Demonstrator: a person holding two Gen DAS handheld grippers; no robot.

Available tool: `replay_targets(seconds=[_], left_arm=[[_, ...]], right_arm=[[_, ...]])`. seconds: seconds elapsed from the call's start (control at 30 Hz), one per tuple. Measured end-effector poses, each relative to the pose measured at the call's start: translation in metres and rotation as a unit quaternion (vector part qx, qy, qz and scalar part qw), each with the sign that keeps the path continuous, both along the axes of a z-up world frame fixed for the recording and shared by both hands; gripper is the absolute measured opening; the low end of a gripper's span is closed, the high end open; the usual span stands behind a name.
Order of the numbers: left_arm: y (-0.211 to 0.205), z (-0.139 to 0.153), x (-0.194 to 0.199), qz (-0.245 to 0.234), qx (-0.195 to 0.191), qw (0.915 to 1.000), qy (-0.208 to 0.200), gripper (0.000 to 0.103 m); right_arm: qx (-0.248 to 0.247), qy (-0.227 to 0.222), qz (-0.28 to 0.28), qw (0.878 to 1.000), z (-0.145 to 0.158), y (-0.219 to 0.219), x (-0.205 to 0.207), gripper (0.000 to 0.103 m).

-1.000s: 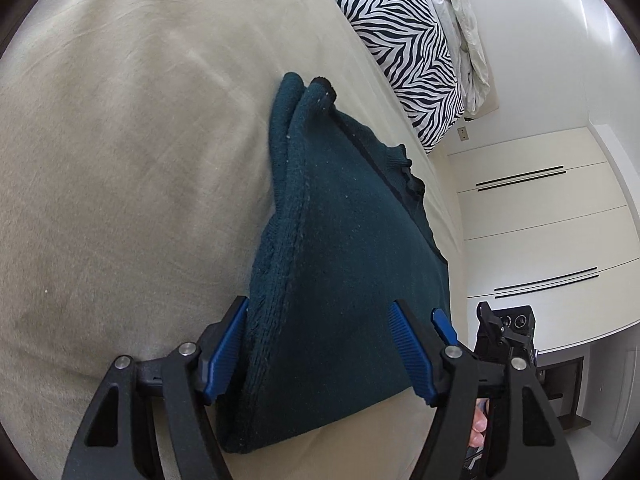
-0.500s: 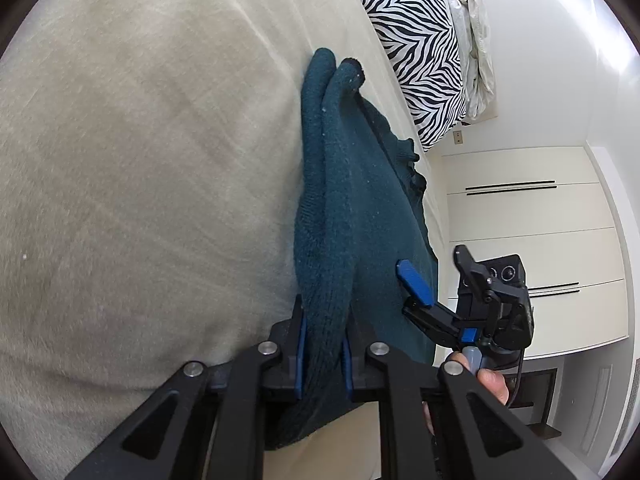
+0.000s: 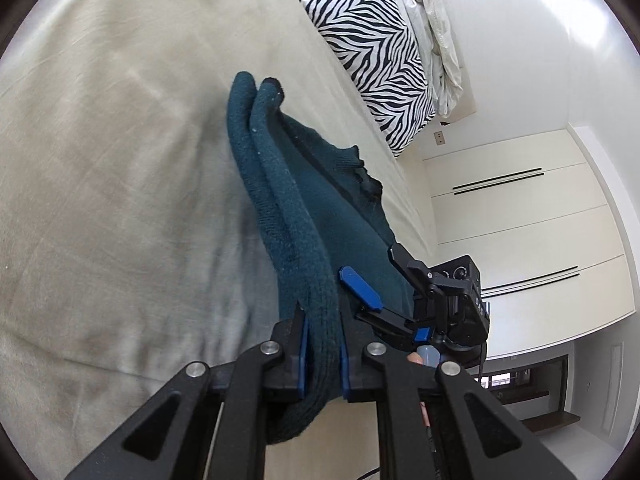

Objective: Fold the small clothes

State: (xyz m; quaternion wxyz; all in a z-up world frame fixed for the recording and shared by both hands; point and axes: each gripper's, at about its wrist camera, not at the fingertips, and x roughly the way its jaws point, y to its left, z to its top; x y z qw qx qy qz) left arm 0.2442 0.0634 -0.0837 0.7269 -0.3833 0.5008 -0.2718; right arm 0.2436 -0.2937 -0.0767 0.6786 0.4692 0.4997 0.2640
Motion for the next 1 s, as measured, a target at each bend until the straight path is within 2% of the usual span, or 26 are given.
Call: replay_targets(seconds=[0.17, 0.27, 0.33, 0.4, 0.5, 0.57, 0.6, 0.67, 0.77, 0.9, 1.0], left_arm=[[-0.075, 0.043, -0.001, -0.054, 0.011, 0.9973, -0.05, 0.013], [-0.136, 0.051, -0.003, -0.093, 0.032, 0.9927, -0.07, 0.013], [-0.179, 0.045, -0.005, -0.124, 0.033, 0.989, -0.074, 0.013], [-0.219, 0.033, -0.007, -0.151, 0.031, 0.9852, -0.074, 0.013], [-0.269, 0.003, -0.008, -0.178, 0.039, 0.9813, -0.062, 0.014], [-0.289, -0.018, -0.006, -0.186, 0.044, 0.9809, -0.038, 0.017], [-0.296, -0.025, -0.007, -0.188, 0.043, 0.9807, -0.03, 0.02], [-0.3, -0.027, -0.013, -0.19, 0.032, 0.9804, -0.039, 0.047], [-0.3, -0.012, -0.023, -0.21, 0.031, 0.9746, -0.07, 0.066], [-0.271, 0.009, -0.036, -0.192, 0.031, 0.9759, -0.099, 0.066], [-0.241, 0.018, -0.044, -0.166, 0.033, 0.9793, -0.111, 0.07]], right_arm=[[0.072, 0.0, -0.045, 0.996, 0.007, -0.064, -0.011, 0.066], [0.123, -0.005, -0.067, 0.99, 0.01, -0.106, -0.018, 0.068], [0.149, -0.016, -0.083, 0.985, 0.014, -0.135, -0.024, 0.075], [0.147, -0.02, -0.099, 0.984, 0.016, -0.164, -0.03, 0.082], [0.153, -0.01, -0.117, 0.981, 0.012, -0.201, -0.038, 0.083], [0.152, -0.007, -0.136, 0.979, 0.006, -0.216, -0.045, 0.086], [0.141, 0.001, -0.147, 0.979, 0.005, -0.229, -0.052, 0.09], [0.158, 0.002, -0.152, 0.976, -0.002, -0.243, -0.061, 0.088], [0.144, -0.007, -0.138, 0.98, -0.002, -0.244, -0.064, 0.088], [0.05, -0.004, -0.098, 0.994, 0.01, -0.212, -0.049, 0.088], [-0.013, 0.01, -0.068, 0.998, 0.005, -0.187, -0.036, 0.072]])
